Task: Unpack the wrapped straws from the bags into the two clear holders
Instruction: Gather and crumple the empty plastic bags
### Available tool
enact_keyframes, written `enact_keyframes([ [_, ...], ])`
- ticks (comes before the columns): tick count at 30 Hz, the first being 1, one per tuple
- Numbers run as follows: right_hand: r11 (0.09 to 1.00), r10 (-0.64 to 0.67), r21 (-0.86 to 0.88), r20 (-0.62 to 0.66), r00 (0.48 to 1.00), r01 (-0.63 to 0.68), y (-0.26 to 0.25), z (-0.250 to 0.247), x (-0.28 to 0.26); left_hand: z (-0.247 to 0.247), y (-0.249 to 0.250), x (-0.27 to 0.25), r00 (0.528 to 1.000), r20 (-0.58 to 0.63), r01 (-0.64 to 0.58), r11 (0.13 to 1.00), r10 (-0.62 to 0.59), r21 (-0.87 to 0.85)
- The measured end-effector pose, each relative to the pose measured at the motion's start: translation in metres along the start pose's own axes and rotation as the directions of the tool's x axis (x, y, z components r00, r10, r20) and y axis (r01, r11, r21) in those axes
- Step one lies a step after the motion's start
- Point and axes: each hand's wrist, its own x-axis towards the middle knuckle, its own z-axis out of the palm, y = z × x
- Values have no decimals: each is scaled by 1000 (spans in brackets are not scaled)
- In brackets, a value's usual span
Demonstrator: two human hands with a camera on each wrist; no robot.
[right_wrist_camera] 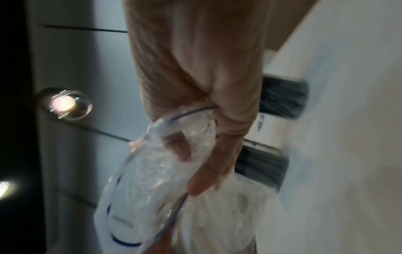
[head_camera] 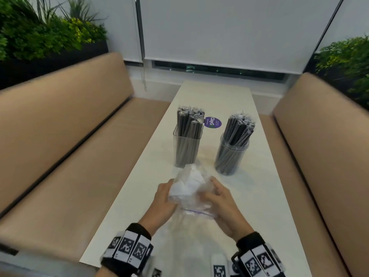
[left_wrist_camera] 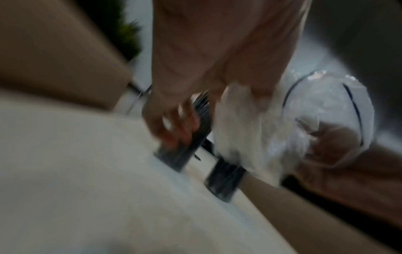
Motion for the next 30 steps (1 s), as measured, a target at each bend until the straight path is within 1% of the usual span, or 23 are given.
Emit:
enact_keyframes([
  [1,995,-77,-72,-67,995,72,-2,-2,1,-7,4,-4,996,67,45,993,-53,113],
  [2,978,-158,-156,-107,982,140,-5,-2,1,-15,4,-4,986,137,81,989,-98,125],
  [3,949,-227,-253,-140,964,187,-5,0,0,-21,4,-7,970,217,106,993,-113,43],
  [4,917,-283,-331,-148,948,222,-5,3,-1,-24,4,-11,952,288,136,985,-101,-105],
  [5,896,-309,-375,-145,940,236,-4,8,-2,-27,5,-16,937,345,152,955,-57,-253],
  [6,884,-324,-394,-123,938,253,-1,8,-6,-22,6,-20,932,361,171,914,-29,-367],
  [7,860,-341,-424,-63,938,284,-13,-15,-21,11,22,-23,948,318,142,892,2,-428],
  [8,855,-325,-438,-30,945,280,-9,-11,-24,15,21,-25,959,283,135,872,4,-470],
  [10,857,-284,-447,5,959,257,-5,-7,-29,24,22,-29,982,188,81,845,24,-528],
  [12,852,-273,-462,11,962,247,0,-4,-38,28,22,-33,997,75,43,824,0,-565],
  [13,864,-263,-448,-13,965,229,2,-6,-40,31,23,-34,1000,15,18,825,-11,-565],
  [15,900,-215,-396,-39,976,182,1,-5,-45,30,26,-36,994,-106,-37,839,-24,-542],
  [16,929,-182,-332,-16,983,166,0,0,-45,25,29,-35,989,-148,-70,845,-10,-530],
  [17,959,-153,-235,33,988,156,-1,6,-44,18,30,-34,985,-173,-106,846,16,-523],
  [19,993,-112,-18,125,986,115,0,23,-39,2,32,-32,978,-198,-158,842,62,-517],
  [20,994,-102,48,136,985,96,1,33,-34,-8,31,-32,975,-204,-178,844,84,-506],
  [22,991,-85,117,115,990,72,5,57,-20,-33,26,-31,972,-202,-205,854,120,-478],
  [25,989,-83,123,56,995,75,14,102,5,-86,11,-27,980,-126,-191,898,153,-397],
  [27,990,-89,111,-24,996,91,24,136,28,-131,-5,-23,989,-54,-147,949,138,-278],
  [28,989,-95,102,-76,993,103,31,154,42,-158,-18,-21,993,-33,-120,969,115,-218],
  [30,989,-108,76,-187,976,124,47,190,73,-215,-46,-24,998,-52,-37,987,29,-157],
])
